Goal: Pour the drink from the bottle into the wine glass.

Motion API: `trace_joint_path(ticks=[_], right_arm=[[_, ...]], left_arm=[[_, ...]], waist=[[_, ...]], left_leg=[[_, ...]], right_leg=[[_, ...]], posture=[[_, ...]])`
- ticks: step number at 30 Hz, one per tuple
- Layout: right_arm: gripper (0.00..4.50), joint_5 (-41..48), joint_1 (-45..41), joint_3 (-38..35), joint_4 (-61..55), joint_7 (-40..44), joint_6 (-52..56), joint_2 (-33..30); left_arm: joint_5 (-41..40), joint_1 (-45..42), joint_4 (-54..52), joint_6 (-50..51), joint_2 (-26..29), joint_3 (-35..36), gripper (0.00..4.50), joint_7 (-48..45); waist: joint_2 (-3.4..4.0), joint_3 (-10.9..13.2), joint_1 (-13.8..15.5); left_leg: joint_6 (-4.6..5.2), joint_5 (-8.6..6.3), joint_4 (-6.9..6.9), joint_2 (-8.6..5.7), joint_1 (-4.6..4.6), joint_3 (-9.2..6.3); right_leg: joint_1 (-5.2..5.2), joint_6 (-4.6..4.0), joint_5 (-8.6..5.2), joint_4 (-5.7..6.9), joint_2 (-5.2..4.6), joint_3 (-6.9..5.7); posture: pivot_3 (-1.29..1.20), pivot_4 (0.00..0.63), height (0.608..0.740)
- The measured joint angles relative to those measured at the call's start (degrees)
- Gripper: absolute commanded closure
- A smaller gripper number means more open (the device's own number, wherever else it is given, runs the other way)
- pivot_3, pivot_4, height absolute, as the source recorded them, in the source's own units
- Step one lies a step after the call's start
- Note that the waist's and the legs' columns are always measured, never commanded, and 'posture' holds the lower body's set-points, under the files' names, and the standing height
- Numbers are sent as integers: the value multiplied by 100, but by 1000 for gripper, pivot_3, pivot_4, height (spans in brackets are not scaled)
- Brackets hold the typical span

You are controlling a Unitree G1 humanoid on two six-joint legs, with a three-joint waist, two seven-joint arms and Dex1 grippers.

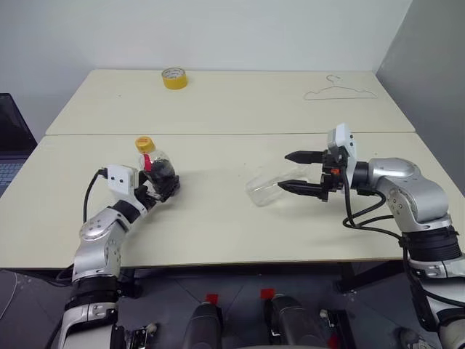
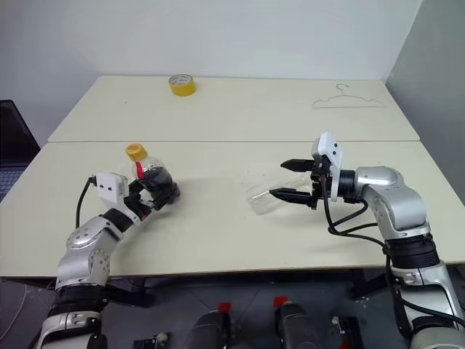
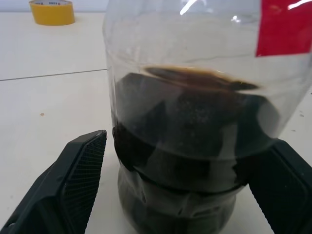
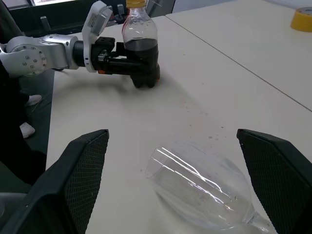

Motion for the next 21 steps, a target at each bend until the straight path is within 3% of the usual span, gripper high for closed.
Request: trace_joint_path(ticks=[5,11,21], right_arm=[[0,-2,-19,0,0,-2,0,0],[0,-2,-20,0,0,-3,0,0],[0,-2,-108,3,0,-62,2,59]], left_arm=[[47,-154,165,-170,-46,-49,98,-47],[59,-182,239,-253,-68,-62,1484,-107],[64,-89,90,-223,-66,-81,1484,-117]], waist=[[0,0,4],[0,0,-1],[0,0,-5]], left_leg=[[0,0,0,0,-1,-1],[0,0,-1,0,-1,-1],[0,0,-1,0,-1,-2]], right_leg=[[0,1,1,0,0,-1],[0,1,1,0,0,-1],[0,2,1,0,0,-1]], posture=[[0,150,740],[0,150,740],[0,150,740]])
